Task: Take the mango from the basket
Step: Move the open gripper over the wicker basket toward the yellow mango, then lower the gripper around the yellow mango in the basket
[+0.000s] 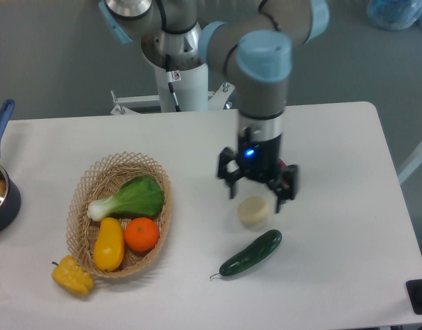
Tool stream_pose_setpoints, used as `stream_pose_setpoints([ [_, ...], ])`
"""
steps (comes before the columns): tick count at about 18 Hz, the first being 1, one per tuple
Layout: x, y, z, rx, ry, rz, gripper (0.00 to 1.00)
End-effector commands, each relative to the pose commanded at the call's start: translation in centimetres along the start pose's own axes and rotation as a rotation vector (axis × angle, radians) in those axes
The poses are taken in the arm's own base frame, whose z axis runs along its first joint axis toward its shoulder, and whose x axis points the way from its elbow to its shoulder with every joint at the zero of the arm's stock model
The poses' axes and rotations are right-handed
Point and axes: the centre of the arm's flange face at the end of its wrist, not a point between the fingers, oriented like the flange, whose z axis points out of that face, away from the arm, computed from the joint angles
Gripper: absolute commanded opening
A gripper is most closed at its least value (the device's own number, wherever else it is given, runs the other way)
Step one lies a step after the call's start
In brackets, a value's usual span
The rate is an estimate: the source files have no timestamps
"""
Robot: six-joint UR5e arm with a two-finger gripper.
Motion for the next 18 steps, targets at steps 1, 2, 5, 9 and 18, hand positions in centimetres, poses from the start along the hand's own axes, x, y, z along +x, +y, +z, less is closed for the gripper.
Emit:
stream_pose_setpoints([
  [1, 1.0, -0.6, 0.2, 0.002, 0.009, -0.019, 1.00],
  [2, 1.9, -1.0, 0.8, -0.005, 0.018, -0.029, 1.00],
  [5, 4.5, -2.4, 1.4, -0.002, 0.027, -0.043, 1.00],
  [9, 8.8, -4.4, 3.9, -0.025, 0.076, -0.074, 1.00],
  [18, 16.2, -7.1, 8.9, -0.068, 0.152, -0.028, 1.00],
])
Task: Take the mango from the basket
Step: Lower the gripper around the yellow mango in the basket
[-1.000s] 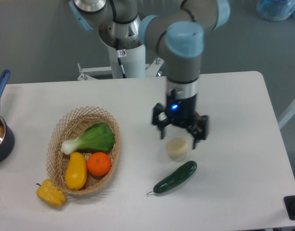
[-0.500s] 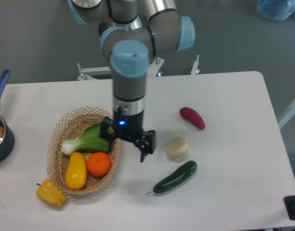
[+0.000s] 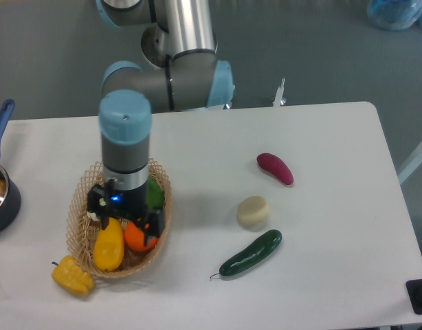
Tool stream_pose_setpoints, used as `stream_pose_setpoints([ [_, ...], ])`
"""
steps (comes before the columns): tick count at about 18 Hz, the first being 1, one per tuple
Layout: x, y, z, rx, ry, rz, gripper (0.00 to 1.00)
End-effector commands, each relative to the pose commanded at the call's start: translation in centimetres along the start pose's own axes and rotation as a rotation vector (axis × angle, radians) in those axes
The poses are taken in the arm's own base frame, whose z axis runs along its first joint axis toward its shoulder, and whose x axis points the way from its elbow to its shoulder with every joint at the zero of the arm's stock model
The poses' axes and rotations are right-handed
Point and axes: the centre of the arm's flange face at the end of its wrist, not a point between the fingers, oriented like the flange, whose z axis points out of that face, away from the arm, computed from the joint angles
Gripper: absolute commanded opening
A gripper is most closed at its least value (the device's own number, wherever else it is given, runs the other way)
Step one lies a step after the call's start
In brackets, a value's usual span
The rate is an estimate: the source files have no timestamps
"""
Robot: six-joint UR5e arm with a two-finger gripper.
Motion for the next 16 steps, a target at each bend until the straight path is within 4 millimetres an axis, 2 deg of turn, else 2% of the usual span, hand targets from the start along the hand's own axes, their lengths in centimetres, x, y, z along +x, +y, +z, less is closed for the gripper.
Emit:
stream_pose_setpoints([
  [10, 1.4, 1.0, 3.6, -0.059, 0.032, 0.003, 1.00],
  [12, 1.4, 1.3, 4.8, -0.079, 0.040, -0.041, 1.00],
  [16, 1.5, 1.5, 5.6, -0.091, 0.042, -0.083, 1.00],
])
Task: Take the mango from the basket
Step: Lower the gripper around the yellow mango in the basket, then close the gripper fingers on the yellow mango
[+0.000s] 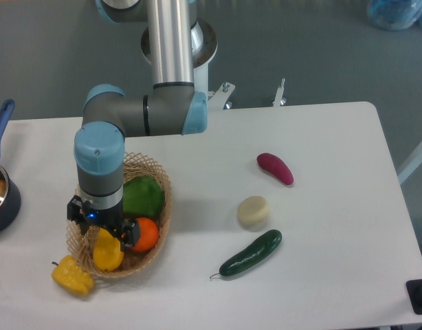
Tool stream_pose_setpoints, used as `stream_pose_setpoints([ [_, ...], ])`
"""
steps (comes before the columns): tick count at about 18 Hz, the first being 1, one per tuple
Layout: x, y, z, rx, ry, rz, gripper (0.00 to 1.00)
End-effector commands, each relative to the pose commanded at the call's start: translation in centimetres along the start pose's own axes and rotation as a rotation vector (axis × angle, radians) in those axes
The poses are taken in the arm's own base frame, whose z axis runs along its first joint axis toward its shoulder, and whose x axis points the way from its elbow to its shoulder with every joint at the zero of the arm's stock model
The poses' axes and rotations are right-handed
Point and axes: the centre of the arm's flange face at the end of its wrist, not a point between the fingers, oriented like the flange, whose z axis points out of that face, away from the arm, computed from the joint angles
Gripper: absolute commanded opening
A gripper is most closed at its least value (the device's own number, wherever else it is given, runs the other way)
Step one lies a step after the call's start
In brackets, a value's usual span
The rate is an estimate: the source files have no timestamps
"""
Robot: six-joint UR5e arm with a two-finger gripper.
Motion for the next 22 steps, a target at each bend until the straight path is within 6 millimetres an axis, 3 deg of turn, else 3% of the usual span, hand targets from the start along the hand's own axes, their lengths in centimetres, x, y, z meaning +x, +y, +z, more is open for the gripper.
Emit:
stream_pose_setpoints([
  [10, -1.0, -0.4, 3.3, -0.048, -0.021, 0.005, 1.00],
  [15, -0.1, -0.8, 3.3, -0.042, -0.018, 0.021, 1.00],
  [22, -0.4, -0.7, 4.1, -0.055, -0.018, 0.019, 1.00],
])
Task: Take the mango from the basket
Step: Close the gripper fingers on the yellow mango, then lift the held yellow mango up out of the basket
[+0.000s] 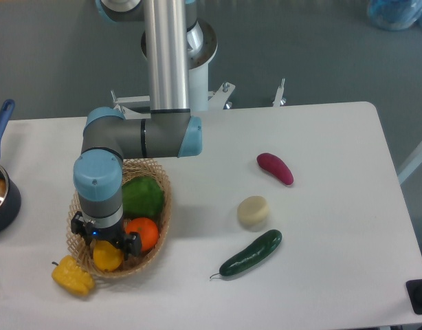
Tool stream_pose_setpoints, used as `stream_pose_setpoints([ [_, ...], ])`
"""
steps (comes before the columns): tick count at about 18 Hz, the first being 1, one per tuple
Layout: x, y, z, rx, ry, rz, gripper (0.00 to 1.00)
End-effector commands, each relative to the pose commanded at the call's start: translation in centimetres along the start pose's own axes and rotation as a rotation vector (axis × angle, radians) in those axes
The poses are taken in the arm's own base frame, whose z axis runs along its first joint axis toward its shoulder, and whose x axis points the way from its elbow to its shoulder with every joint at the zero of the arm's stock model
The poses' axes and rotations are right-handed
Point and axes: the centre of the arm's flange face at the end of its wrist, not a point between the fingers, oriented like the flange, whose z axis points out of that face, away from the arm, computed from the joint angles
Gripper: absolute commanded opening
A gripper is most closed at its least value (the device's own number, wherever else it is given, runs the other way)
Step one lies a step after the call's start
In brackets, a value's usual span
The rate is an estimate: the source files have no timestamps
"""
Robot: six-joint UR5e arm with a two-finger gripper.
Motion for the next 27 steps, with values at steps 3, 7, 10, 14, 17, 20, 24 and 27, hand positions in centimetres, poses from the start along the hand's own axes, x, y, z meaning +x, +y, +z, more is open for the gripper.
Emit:
stream_pose_setpoints([
  [3, 0.0, 0.1, 0.0, -0.003, -0.007, 0.000, 0.96],
  [7, -0.1, 0.1, -0.1, -0.008, -0.024, 0.002, 0.68],
  [10, 0.0, 0.1, -0.5, -0.005, -0.029, 0.004, 0.49],
  [14, 0.1, -0.3, -2.0, 0.021, -0.036, 0.010, 0.42],
  [17, 0.4, -0.5, -4.9, 0.062, -0.048, 0.015, 0.42],
  [20, 0.3, -0.4, -7.8, 0.102, -0.066, 0.014, 0.42],
  [24, -1.9, -1.3, -13.2, 0.182, -0.128, 0.092, 0.42],
  [27, -6.6, -1.4, -17.9, 0.249, -0.187, 0.079, 0.42],
])
